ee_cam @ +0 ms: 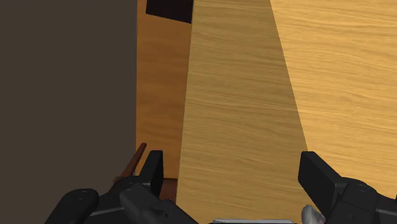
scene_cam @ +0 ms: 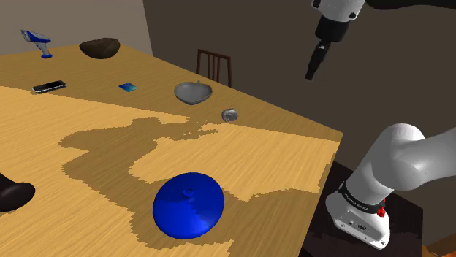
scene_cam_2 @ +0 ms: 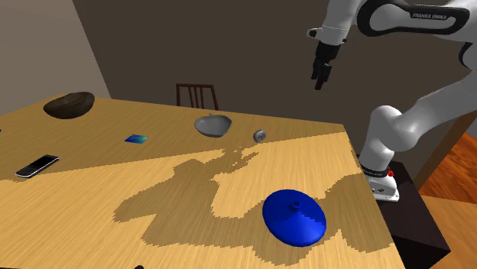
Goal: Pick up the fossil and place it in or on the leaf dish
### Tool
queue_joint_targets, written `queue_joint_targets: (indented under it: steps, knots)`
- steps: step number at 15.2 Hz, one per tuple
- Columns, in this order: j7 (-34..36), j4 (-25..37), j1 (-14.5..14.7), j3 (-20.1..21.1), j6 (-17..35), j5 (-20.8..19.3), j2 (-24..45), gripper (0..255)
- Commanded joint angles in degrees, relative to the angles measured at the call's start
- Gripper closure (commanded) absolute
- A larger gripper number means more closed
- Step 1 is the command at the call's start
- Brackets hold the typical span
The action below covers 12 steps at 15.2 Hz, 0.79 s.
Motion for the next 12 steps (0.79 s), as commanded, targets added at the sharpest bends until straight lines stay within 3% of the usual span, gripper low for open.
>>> queue_joint_targets:
  steps: [1,12]
  knots:
    - [0.0,0.0,0.0,0.0,0.0,0.0,0.0,0]
    - [12.65,0.08,1.38,7.88,14.28,5.92,15.35,0]
